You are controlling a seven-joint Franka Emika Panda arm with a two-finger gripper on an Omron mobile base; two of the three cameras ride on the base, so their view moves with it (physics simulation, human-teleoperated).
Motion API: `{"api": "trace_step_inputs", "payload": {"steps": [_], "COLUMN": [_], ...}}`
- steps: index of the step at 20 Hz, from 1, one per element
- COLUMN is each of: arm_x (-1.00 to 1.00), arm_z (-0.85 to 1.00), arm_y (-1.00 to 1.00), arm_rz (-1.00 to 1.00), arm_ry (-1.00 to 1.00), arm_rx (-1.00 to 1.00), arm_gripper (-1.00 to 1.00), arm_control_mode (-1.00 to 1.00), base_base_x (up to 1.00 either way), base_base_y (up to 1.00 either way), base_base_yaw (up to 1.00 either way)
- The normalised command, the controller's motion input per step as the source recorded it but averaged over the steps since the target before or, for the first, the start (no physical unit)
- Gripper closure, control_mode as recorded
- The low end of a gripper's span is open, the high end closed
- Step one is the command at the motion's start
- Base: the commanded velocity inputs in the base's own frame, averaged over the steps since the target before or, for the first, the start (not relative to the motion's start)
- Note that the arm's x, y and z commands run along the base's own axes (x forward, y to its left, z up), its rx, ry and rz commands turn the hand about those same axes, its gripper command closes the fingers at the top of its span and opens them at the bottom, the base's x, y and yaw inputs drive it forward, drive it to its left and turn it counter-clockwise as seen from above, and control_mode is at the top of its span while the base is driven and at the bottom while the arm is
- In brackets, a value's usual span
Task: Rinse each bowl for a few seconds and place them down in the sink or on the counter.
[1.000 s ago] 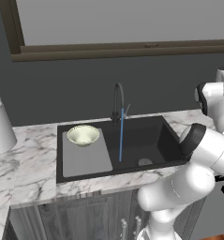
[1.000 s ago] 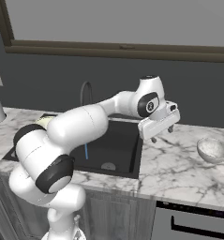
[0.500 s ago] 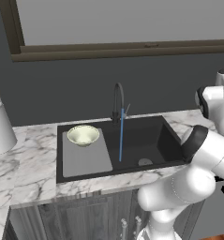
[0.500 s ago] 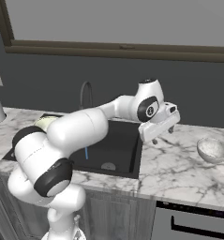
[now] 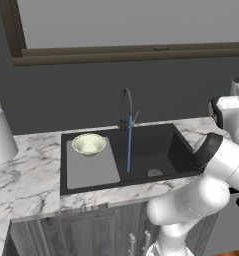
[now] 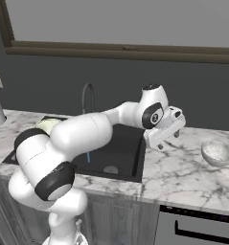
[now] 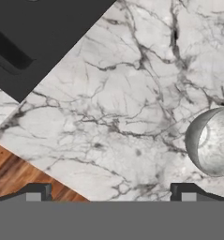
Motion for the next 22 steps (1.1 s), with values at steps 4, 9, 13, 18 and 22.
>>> {"api": "trace_step_inputs", "payload": {"steps": [4, 9, 13, 18, 22], "arm_x": [0.07, 0.08, 0.08, 0.07, 0.07], "arm_z": [-0.07, -0.06, -0.07, -0.08, -0.08], "arm_y": [-0.10, -0.09, -0.10, -0.12, -0.14], "arm_rz": [0.00, 0.00, 0.00, 0.00, 0.00], "arm_ry": [-0.02, -0.02, -0.02, -0.02, -0.02], "arm_rx": [-0.01, -0.01, -0.01, 0.00, 0.00], "arm_gripper": [-1.00, -1.00, -1.00, -1.00, -1.00], "arm_control_mode": [-1.00, -1.00, -1.00, -1.00, -1.00], "base_base_x": [0.00, 0.00, 0.00, 0.00, 0.00], "base_base_y": [0.00, 0.00, 0.00, 0.00, 0.00], "base_base_yaw": [0.00, 0.00, 0.00, 0.00, 0.00]}}
